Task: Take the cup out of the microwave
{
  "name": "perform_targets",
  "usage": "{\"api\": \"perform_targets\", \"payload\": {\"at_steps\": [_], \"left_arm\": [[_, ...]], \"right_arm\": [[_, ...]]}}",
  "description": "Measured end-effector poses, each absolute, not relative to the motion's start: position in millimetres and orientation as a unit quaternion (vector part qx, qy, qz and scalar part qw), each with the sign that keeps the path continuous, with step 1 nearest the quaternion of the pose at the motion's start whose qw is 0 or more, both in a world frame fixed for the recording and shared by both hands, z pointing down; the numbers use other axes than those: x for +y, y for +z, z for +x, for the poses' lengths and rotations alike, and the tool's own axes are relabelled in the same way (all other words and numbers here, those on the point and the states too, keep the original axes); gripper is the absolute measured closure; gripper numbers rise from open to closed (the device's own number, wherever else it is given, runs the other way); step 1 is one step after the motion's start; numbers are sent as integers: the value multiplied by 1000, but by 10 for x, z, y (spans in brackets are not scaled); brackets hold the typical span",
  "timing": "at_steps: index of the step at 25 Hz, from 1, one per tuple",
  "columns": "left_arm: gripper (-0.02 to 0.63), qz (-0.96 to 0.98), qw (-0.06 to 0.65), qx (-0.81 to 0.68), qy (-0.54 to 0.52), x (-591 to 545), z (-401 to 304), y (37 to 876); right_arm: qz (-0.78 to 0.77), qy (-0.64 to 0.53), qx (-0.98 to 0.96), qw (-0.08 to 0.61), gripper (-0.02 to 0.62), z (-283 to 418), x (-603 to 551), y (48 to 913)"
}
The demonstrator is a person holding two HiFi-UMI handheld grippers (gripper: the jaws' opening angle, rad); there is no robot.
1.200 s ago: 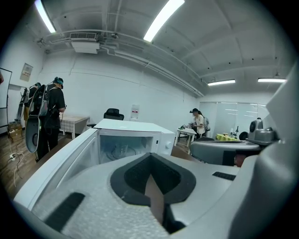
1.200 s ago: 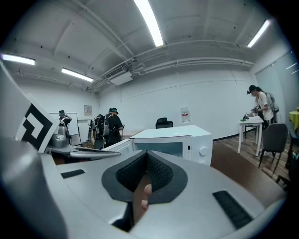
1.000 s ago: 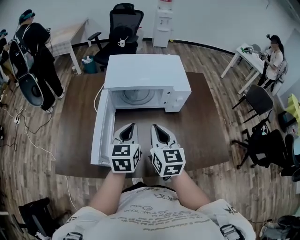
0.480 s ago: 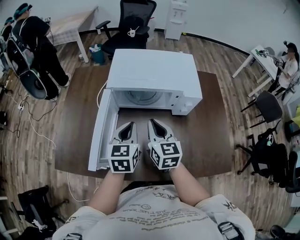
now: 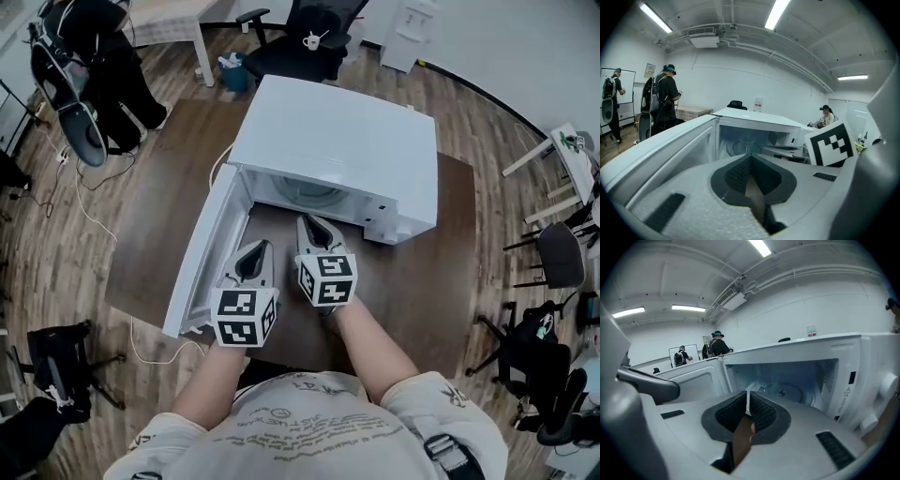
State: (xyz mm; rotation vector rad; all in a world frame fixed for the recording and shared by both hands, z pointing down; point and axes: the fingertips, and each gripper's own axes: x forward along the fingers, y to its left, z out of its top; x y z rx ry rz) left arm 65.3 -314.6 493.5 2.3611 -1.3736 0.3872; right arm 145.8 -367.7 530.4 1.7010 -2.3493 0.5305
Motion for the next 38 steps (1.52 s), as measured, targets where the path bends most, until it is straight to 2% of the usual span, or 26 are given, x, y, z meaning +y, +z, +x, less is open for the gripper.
{"api": "perform_targets", "payload": {"at_steps": [4,11,34,36,38], "left_arm": [[592,828,199,-504,147,-3230,536,5073],[592,818,208,-512,160,-3293,494,5270],[591,803,219,-521,189,-3246,289,5537],[591,802,220,-522,190,-3244,260,5542],[592,801,220,-523,191,-3239,235,5543]], "right_arm": [[562,191,-798,106,510,1413,-3967,5534],[558,189,-797,132,491,1401,-4271,5839],[524,92,-817,223,491,1027,-4741,6224],[527,72,-813,236,504,1012,-4764,6228],[534,56,-807,246,550,1018,-4779,6229]]}}
